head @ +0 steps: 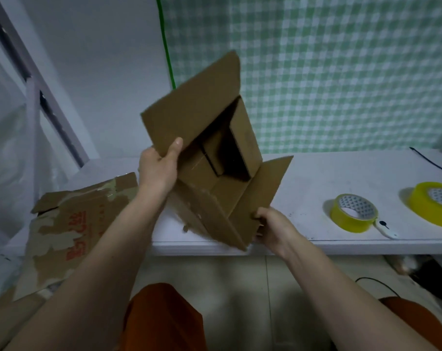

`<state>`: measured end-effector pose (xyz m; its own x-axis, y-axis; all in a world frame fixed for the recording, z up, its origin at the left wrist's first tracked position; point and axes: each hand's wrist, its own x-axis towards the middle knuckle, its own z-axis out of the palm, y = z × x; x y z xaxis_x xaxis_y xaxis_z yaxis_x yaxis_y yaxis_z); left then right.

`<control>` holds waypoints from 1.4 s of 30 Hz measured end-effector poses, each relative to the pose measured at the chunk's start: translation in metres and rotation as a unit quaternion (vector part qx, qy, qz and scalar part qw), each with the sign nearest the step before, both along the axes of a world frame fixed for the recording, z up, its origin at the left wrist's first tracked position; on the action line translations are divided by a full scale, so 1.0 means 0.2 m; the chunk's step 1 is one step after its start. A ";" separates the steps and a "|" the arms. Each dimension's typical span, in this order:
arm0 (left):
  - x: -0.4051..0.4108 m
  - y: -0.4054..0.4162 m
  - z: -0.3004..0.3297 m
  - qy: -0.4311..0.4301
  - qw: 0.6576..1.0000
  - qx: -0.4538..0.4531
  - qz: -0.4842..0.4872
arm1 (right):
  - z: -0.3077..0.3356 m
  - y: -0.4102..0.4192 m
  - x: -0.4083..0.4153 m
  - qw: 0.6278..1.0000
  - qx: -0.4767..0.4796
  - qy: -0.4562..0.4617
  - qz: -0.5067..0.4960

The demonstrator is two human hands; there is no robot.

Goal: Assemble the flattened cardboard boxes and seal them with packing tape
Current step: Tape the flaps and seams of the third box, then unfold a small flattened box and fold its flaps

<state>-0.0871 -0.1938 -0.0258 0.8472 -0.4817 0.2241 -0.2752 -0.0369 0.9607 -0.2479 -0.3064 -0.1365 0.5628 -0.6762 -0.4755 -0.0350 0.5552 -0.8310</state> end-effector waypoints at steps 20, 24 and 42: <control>-0.06 1.26 0.08 0.080 0.878 -0.402 0.248 | 0.43 0.44 0.33 0.938 0.027 -0.188 0.289; -0.18 1.72 -0.01 0.071 0.834 -0.427 0.343 | 0.41 0.83 0.48 0.906 0.030 -0.149 0.395; -0.10 2.38 -0.79 0.282 0.708 -0.443 0.471 | 0.35 1.67 0.92 0.745 -0.397 0.082 0.529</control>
